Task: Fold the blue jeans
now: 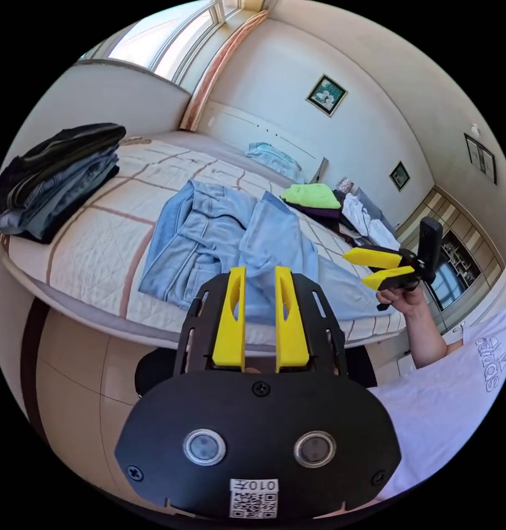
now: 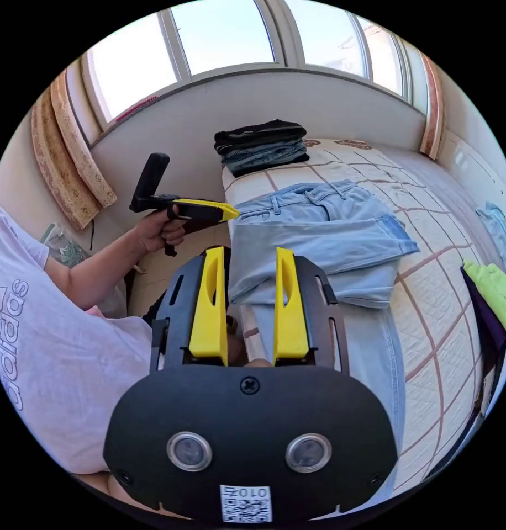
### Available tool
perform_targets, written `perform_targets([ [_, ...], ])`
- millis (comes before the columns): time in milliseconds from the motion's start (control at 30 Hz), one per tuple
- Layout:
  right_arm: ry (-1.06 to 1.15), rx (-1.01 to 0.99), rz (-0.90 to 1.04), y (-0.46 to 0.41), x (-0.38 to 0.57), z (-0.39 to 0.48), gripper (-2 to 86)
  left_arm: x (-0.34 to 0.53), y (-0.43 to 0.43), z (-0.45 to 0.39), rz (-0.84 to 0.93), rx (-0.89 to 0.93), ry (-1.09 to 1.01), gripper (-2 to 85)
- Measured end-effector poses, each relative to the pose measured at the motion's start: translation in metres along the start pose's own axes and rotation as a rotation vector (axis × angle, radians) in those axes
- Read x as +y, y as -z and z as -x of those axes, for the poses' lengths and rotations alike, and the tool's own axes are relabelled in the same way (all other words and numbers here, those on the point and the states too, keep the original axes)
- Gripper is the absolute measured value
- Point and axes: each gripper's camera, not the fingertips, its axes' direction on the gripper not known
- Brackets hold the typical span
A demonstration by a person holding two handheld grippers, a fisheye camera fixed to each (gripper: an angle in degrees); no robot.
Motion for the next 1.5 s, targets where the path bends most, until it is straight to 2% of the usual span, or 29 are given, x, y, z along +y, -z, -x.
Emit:
perform_targets([
  [133, -0.194, 0.062, -0.076, 0.007, -0.011, -0.049, 12.7, 0.025, 0.001, 0.027, -0.002, -0.022, 0.037, 5.6],
  [233, -0.334, 0.252, -0.100, 0.001, -0.033, -0.091, 13.0, 0.035, 0.011, 0.032, -0.039, -0.042, 0.021, 5.4],
  [400, -0.526, 0.245, -0.008, -0.041, -0.069, -0.156, 12.7, 0.045, 0.025, 0.023, -0.007, -0.142, -0.077, 5.4],
  [533, -0.535, 0.265, 0.026, -0.057, -0.079, -0.157, 6.9, 0.059, 0.026, 0.022, 0.041, -0.178, -0.089, 5.5],
  [633, -0.442, 0.378, -0.014, -0.043, -0.080, -0.128, 3.6, 0.065, 0.019, 0.021, 0.061, -0.170, -0.073, 5.5],
  [800, -0.334, 0.391, -0.048, 0.028, -0.057, -0.106, 2.2, 0.047, 0.000, -0.003, 0.104, -0.165, -0.159, 5.6],
  [900, -0.414, 0.412, -0.116, 0.071, -0.031, -0.124, 1.7, 0.026, -0.015, -0.023, 0.104, -0.136, -0.225, 5.7],
  [1000, -0.490, 0.229, -0.176, 0.091, -0.009, -0.152, 1.6, 0.000, -0.034, -0.040, 0.097, -0.127, -0.272, 5.8],
  [1067, -0.526, 0.210, -0.201, 0.093, 0.001, -0.158, 1.6, -0.023, -0.049, -0.049, 0.104, -0.150, -0.286, 6.1],
  [1167, -0.451, 0.199, -0.076, 0.090, -0.002, -0.156, 1.7, -0.047, -0.049, -0.058, 0.074, -0.136, -0.275, 6.4],
  [1233, -0.364, 0.249, -0.038, 0.109, -0.002, -0.148, 1.8, -0.053, -0.047, -0.061, 0.078, -0.157, -0.273, 6.7],
  [1333, -0.355, 0.396, -0.167, 0.198, 0.030, -0.149, 2.0, -0.052, -0.041, -0.061, 0.093, -0.210, -0.280, 7.5],
  [1400, -0.502, 0.603, -0.308, 0.291, 0.088, -0.166, 2.5, -0.048, -0.041, -0.057, 0.110, -0.234, -0.255, 8.2],
  [1500, -0.765, 0.894, -0.457, 0.381, 0.190, -0.196, 3.9, -0.044, -0.046, -0.046, 0.136, -0.293, -0.169, 10.6],
])
